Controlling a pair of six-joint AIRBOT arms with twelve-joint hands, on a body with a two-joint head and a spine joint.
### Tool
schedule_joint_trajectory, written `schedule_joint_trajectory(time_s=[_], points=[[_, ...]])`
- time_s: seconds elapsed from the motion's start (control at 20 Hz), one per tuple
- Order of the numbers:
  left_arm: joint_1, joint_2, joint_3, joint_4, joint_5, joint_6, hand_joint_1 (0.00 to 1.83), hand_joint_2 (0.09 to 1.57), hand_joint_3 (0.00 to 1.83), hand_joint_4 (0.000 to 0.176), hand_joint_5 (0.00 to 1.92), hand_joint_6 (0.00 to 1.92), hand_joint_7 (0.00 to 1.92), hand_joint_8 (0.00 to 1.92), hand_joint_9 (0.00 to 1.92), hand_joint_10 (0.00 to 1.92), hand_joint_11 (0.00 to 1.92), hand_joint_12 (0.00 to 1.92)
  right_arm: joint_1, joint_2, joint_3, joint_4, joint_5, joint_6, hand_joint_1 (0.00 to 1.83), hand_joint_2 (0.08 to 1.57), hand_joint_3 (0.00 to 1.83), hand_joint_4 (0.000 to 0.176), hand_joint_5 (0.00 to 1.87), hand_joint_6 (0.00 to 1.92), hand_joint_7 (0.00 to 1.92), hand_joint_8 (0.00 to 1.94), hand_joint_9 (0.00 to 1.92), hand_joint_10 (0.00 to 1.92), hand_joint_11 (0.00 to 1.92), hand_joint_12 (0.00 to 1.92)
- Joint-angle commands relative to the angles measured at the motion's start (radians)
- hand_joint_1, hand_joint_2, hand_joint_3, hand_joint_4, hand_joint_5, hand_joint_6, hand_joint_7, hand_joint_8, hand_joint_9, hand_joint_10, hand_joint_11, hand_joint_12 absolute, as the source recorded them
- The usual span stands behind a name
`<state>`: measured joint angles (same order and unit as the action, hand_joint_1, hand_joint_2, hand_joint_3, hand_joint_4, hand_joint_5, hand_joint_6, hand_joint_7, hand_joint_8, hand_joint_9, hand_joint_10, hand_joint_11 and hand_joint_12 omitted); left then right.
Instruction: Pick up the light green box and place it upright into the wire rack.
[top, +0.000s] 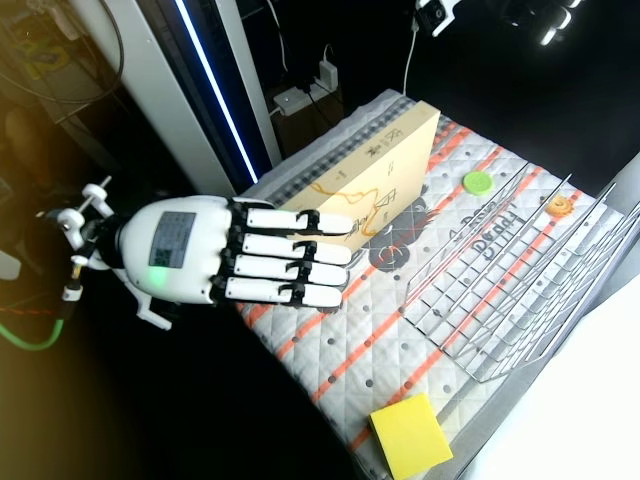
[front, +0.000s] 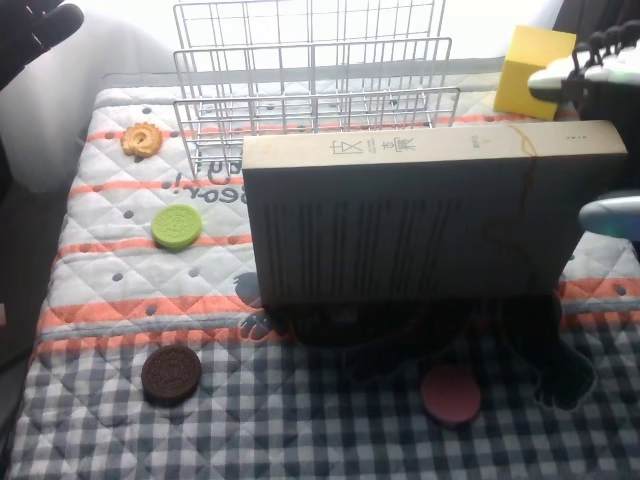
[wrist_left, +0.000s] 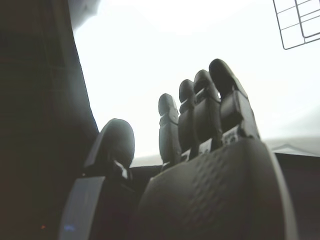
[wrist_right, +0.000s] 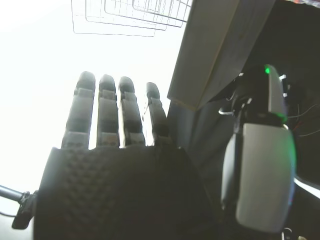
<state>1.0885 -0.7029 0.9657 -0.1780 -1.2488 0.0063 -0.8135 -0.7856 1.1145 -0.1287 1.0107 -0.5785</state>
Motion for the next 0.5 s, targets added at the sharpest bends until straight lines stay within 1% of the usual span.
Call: schedule_joint_trajectory(time_s=[0.0,0.05,0.1,0.15,0.2,0.25,0.3,0.35,0.4,0.45], points=[[-0.013,-0.001,0.006,-0.021,-0.119,-0.006,0.24,1.19,0.0,0.041,0.48,0.0,0.35,0.0,0.34,0.02,0.0,0.77,0.018,0.004,0.006,0.029,0.112,0.006,0.33,1.17,0.0,0.004,0.34,0.0,0.37,0.0,0.37,0.0,0.37,0.15],[-0.013,-0.001,0.006,-0.02,-0.113,-0.006,0.26,1.19,0.0,0.047,0.48,0.0,0.36,0.0,0.34,0.01,0.0,0.76,0.019,0.003,0.006,0.026,0.111,0.006,0.34,1.16,0.0,0.002,0.34,0.0,0.36,0.0,0.37,0.0,0.37,0.14],[-0.013,-0.002,0.006,-0.017,-0.103,-0.006,0.27,1.19,0.0,0.051,0.48,0.0,0.36,0.0,0.34,0.01,0.0,0.75,0.021,0.002,0.006,0.023,0.111,0.006,0.35,1.15,0.0,0.01,0.33,0.0,0.35,0.0,0.36,0.0,0.36,0.14],[-0.013,-0.002,0.007,-0.014,-0.092,-0.006,0.26,1.2,0.0,0.056,0.48,0.0,0.36,0.0,0.35,0.01,0.0,0.74,0.025,0.001,0.006,0.02,0.111,0.006,0.39,1.13,0.0,0.036,0.26,0.0,0.28,0.0,0.32,0.0,0.3,0.1],[-0.013,-0.002,0.006,-0.012,-0.088,-0.006,0.26,1.2,0.0,0.062,0.48,0.0,0.36,0.0,0.35,0.01,0.0,0.75,0.029,0.001,0.005,0.017,0.111,0.006,0.44,1.11,0.0,0.046,0.23,0.0,0.25,0.0,0.3,0.0,0.27,0.09],[-0.013,-0.002,0.006,-0.011,-0.087,-0.006,0.27,1.2,0.0,0.061,0.48,0.0,0.36,0.0,0.35,0.01,0.0,0.75,0.038,0.001,0.006,0.009,0.111,0.014,0.49,1.06,0.0,0.063,0.18,0.0,0.23,0.0,0.29,0.0,0.27,0.08],[-0.013,-0.003,0.006,-0.011,-0.087,-0.006,0.29,1.2,0.0,0.069,0.47,0.0,0.34,0.0,0.35,0.0,0.0,0.73,0.052,0.001,0.006,-0.004,0.111,0.017,0.51,1.02,0.0,0.081,0.16,0.0,0.22,0.0,0.3,0.0,0.29,0.08],[-0.013,-0.005,0.006,-0.011,-0.087,-0.006,0.3,1.2,0.0,0.081,0.46,0.0,0.33,0.0,0.34,0.0,0.0,0.72,0.074,0.0,0.006,-0.03,0.111,0.017,0.54,1.0,0.0,0.091,0.15,0.0,0.22,0.0,0.29,0.0,0.28,0.08],[-0.013,-0.006,0.006,-0.011,-0.086,-0.006,0.33,1.21,0.0,0.073,0.45,0.0,0.31,0.0,0.32,0.0,0.0,0.67,0.089,-0.003,0.006,-0.048,0.111,0.017,0.58,1.0,0.0,0.089,0.15,0.0,0.23,0.0,0.29,0.0,0.28,0.08],[-0.013,-0.006,0.006,-0.011,-0.085,-0.006,0.31,1.21,0.0,0.082,0.43,0.0,0.32,0.0,0.32,0.0,0.0,0.67,0.106,-0.009,0.009,-0.067,0.111,0.017,0.59,0.98,0.0,0.089,0.14,0.0,0.22,0.0,0.29,0.0,0.29,0.08]])
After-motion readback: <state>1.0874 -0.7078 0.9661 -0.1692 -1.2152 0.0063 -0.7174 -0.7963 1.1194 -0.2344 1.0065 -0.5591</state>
